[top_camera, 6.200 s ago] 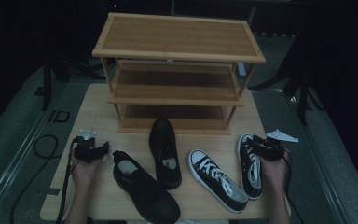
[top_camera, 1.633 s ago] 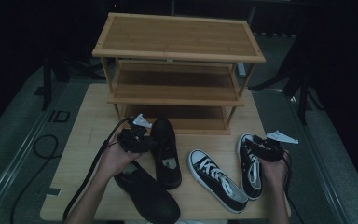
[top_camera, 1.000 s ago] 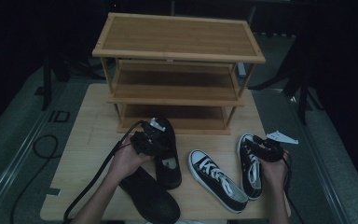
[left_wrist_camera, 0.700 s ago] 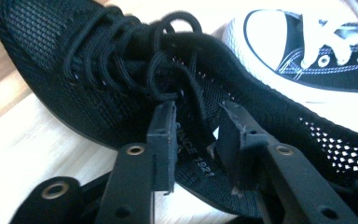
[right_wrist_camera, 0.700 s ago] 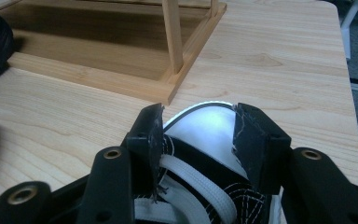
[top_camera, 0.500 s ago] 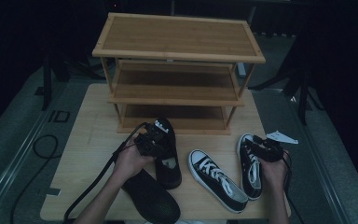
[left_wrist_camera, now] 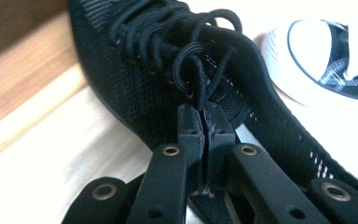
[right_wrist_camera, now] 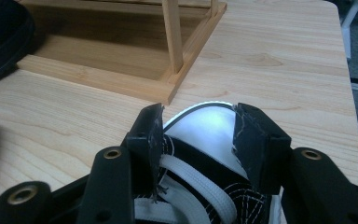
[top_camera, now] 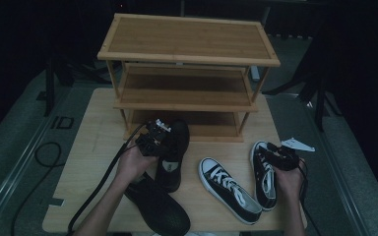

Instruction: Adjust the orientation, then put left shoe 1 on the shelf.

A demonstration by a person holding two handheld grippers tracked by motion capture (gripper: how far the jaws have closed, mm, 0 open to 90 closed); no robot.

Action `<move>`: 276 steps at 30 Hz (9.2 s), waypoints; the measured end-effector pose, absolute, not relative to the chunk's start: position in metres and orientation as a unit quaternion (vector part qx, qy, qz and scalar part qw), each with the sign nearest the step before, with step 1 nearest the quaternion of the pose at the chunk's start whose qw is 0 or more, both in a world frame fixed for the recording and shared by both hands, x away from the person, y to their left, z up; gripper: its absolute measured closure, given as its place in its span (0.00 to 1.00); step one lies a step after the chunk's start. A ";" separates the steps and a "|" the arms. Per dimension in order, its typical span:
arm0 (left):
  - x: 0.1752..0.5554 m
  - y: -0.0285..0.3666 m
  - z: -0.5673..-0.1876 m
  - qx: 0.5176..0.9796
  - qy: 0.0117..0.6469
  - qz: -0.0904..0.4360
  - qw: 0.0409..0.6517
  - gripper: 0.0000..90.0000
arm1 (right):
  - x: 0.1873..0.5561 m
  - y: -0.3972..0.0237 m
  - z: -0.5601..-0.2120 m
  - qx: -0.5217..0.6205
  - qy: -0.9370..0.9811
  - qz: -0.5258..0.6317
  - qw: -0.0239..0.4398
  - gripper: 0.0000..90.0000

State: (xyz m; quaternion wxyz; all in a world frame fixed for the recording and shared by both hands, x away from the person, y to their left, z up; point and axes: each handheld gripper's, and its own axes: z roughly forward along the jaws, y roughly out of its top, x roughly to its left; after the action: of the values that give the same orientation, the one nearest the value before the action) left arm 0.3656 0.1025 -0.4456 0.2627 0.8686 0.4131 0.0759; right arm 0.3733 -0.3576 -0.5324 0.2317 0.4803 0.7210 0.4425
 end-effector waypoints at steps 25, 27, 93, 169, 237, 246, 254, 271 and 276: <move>0.393 0.149 -0.445 0.801 0.506 0.137 0.289 0.98 | 0.373 -0.358 -0.532 0.480 0.721 0.444 0.231 0.58; 0.393 0.153 -0.446 0.798 0.510 0.135 0.291 0.98 | 0.373 -0.358 -0.532 0.480 0.721 0.444 0.231 0.58; 0.299 0.160 -0.441 0.879 0.359 0.110 0.294 0.84 | 0.374 -0.358 -0.532 0.480 0.722 0.443 0.230 0.58; 0.359 0.105 -0.464 0.911 0.348 0.136 0.174 0.98 | 0.374 -0.358 -0.533 0.478 0.722 0.444 0.230 0.58; 0.379 0.131 -0.441 0.910 0.351 0.128 0.182 0.98 | 0.374 -0.358 -0.533 0.478 0.722 0.444 0.230 0.58; 0.377 0.113 -0.463 0.946 0.281 0.108 0.118 1.00 | 0.374 -0.358 -0.533 0.478 0.722 0.444 0.231 0.58; 0.376 0.105 -0.474 0.964 0.235 0.102 0.071 1.00 | 0.374 -0.358 -0.533 0.478 0.722 0.444 0.230 0.58; 0.385 0.091 -0.488 0.965 0.218 0.134 0.057 1.00 | 0.374 -0.358 -0.533 0.477 0.723 0.443 0.231 0.58; 0.391 0.089 -0.490 0.961 0.225 0.148 0.060 1.00 | 0.374 -0.358 -0.533 0.477 0.723 0.443 0.231 0.58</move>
State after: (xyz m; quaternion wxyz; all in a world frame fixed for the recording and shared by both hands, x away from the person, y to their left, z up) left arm 0.3911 0.0888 -0.4901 0.0605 0.9613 0.2245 0.1476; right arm 0.3738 -0.3582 -0.5328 0.2310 0.4772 0.7229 0.4432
